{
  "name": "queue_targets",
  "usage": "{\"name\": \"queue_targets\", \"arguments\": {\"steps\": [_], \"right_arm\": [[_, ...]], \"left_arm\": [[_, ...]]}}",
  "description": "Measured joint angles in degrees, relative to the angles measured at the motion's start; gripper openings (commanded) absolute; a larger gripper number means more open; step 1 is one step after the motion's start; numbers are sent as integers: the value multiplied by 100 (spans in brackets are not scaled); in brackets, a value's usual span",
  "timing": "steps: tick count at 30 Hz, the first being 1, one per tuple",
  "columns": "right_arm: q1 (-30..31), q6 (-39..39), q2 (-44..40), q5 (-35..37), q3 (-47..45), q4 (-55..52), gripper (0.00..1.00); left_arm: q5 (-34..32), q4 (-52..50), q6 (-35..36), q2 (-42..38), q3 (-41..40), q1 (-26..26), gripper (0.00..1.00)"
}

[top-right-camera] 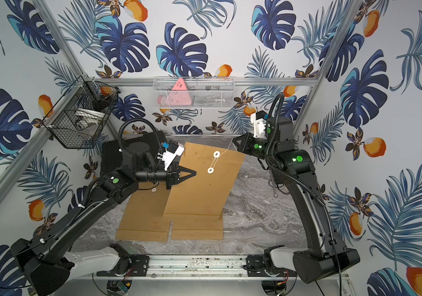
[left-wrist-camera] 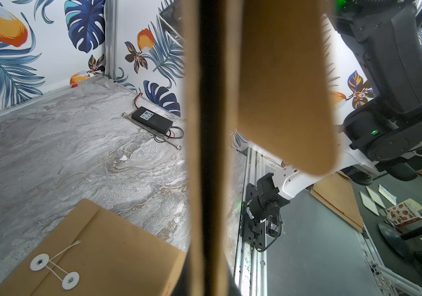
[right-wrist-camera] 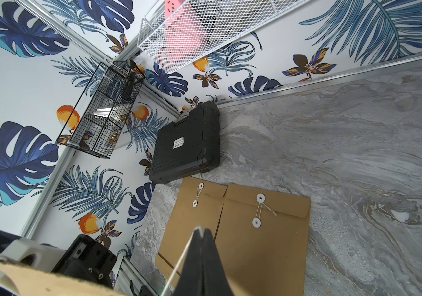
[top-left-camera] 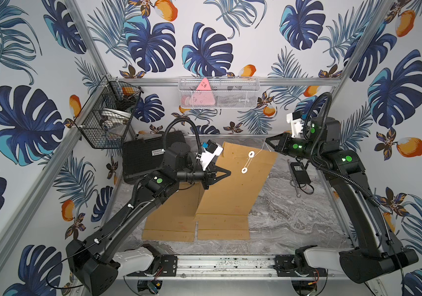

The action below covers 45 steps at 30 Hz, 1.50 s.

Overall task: Close the mouth of the file bag
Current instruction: Close the file bag.

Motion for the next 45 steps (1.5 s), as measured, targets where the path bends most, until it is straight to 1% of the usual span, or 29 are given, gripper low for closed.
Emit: {"name": "queue_targets", "arguments": {"steps": [11, 15, 22, 27, 31, 34, 39, 45], "right_arm": [[57, -13, 24, -42, 2, 0, 0], [85, -13, -13, -31, -153, 22, 0], [96, 7, -275, 181, -675, 63, 0], [96, -57, -350, 476, -734, 33, 0], [96, -166, -341, 675, -822, 0, 0], [90, -188, -293, 774, -881, 7, 0], [98, -238, -179, 833, -846, 13, 0], [136, -374, -11, 977, -544, -4, 0]], "left_arm": [[-2, 0, -9, 70, -11, -120, 0], [-50, 35, -52, 70, -57, -125, 0], [-264, 271, -387, 33, -229, -125, 0], [-321, 706, -861, 61, -566, -120, 0], [-212, 1130, -1279, 61, -754, -118, 0], [-74, 1255, -1508, 66, -769, -120, 0], [90, 1305, -1508, 85, -754, -120, 0], [201, 1300, -1486, 116, -739, -125, 0]]}}
